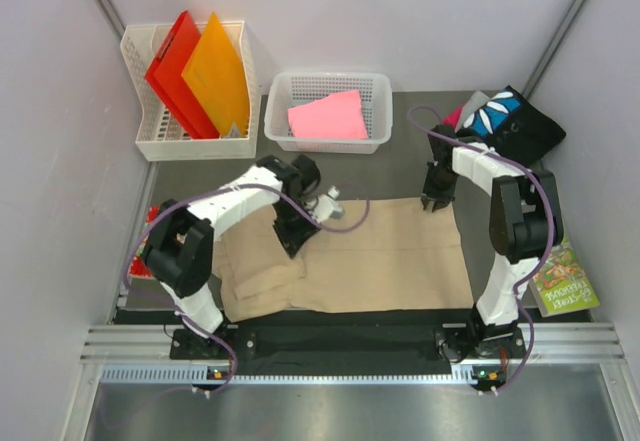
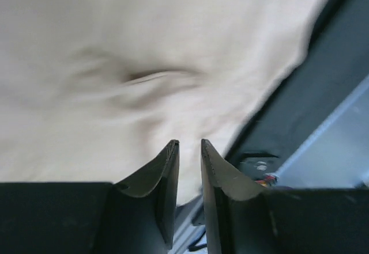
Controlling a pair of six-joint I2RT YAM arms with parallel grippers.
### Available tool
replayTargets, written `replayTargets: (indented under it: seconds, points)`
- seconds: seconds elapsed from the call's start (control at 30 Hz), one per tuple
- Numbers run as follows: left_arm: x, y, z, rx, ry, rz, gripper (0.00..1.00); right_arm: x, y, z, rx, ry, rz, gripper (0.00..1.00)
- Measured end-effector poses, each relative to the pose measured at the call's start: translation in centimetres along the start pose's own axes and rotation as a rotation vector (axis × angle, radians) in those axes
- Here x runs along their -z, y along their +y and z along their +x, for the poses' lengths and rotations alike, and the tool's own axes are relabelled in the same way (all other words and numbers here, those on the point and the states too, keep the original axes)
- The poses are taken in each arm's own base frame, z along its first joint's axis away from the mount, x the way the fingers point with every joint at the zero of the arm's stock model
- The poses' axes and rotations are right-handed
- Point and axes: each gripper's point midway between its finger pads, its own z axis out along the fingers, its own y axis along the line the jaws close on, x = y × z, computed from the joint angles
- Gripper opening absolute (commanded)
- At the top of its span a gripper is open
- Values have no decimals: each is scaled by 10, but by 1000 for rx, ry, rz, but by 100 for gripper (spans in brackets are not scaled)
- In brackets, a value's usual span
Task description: Fold and stack the t-shirts
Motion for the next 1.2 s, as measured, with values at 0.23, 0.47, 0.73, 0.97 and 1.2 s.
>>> replayTargets:
  seconds: [0.23, 0.47, 0.73, 0.97, 1.2]
  points:
    - [35, 125, 39, 259, -45, -281, 24, 4, 0, -2, 0, -13, 0, 27]
    - [6, 152, 88, 366, 96, -288, 23, 17, -1, -2, 0, -41, -13, 28]
    - [-1, 157, 95, 360, 121, -309, 23, 19, -2, 7, 9, -36, -14, 28]
    - [-3, 159, 97, 360, 133, -312, 23, -8, -5, 16, 22, 40, 28, 28]
    - [-4, 161, 97, 374, 177, -281, 21, -10, -4, 11, 41, 95, 60, 27]
